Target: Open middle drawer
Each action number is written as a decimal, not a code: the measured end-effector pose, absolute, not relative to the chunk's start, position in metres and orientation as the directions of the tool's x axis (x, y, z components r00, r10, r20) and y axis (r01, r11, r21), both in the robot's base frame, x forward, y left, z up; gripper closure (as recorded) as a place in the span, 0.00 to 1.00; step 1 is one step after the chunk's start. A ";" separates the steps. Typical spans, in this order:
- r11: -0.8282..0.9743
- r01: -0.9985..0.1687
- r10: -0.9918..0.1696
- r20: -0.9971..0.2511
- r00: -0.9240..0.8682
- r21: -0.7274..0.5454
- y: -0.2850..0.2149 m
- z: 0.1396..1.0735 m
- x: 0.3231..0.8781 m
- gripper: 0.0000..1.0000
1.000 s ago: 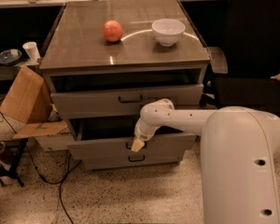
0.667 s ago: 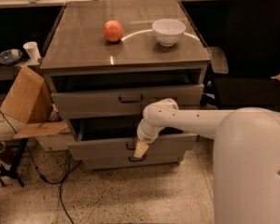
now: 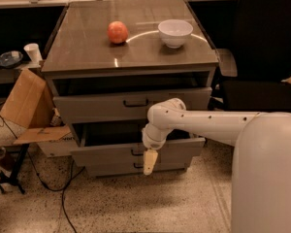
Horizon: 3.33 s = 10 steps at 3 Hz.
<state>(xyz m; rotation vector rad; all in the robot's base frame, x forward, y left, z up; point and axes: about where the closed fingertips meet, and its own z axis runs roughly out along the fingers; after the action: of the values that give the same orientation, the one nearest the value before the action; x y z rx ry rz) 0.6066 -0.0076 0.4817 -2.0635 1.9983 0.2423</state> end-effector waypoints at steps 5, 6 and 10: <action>-0.066 -0.996 -0.993 -0.098 0.073 -0.066 -0.097 0.418 0.621 0.00; -0.062 -0.996 -0.994 -0.089 0.067 -0.059 -0.123 0.412 0.610 0.19; -0.061 -0.997 -0.995 -0.079 0.065 -0.054 -0.142 0.433 0.601 1.00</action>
Offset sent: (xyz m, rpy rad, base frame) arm 0.0434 -0.0100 -0.0360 -0.1665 -0.0542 0.0968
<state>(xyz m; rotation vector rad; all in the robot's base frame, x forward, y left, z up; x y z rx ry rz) 0.6013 -0.1420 0.4334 -2.2227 2.0861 0.0317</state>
